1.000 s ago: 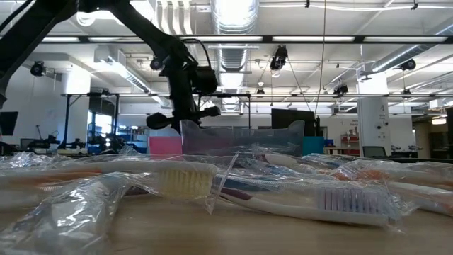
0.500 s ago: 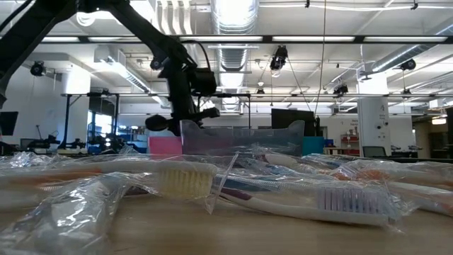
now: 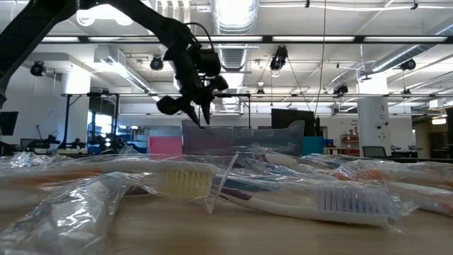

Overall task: Pick & Place Toothbrushes
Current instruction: Put the orange toothbrush into the blue bin

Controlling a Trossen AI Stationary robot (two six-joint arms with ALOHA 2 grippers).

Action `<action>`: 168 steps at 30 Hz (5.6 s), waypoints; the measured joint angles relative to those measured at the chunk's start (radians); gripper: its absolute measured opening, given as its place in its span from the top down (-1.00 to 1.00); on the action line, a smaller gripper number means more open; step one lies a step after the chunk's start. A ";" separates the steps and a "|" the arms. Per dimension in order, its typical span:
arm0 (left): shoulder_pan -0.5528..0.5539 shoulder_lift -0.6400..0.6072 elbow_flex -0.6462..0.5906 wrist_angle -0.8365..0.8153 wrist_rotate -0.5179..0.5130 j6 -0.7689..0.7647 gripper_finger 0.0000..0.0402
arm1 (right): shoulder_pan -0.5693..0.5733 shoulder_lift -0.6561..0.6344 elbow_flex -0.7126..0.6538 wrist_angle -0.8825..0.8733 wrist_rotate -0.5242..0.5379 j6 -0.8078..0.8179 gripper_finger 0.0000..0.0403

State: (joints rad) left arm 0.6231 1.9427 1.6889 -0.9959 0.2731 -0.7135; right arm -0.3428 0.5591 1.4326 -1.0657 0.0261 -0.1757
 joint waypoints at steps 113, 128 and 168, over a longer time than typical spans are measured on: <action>-0.926 -1.018 -0.991 0.996 -0.693 0.673 0.45 | 0.089 0.394 -0.050 0.599 -0.080 0.239 0.96; -0.938 -0.963 -0.989 0.897 -0.292 0.669 0.44 | 0.519 0.448 -0.063 0.547 0.042 0.142 0.96; -1.163 -0.375 -0.619 0.472 -0.251 0.364 0.44 | 1.093 0.625 -0.305 0.246 0.678 0.802 0.96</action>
State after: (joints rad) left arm -0.5400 1.5681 1.0701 -0.5242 0.0224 -0.3498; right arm 0.7498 1.1844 1.1277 -0.8197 0.7042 0.6262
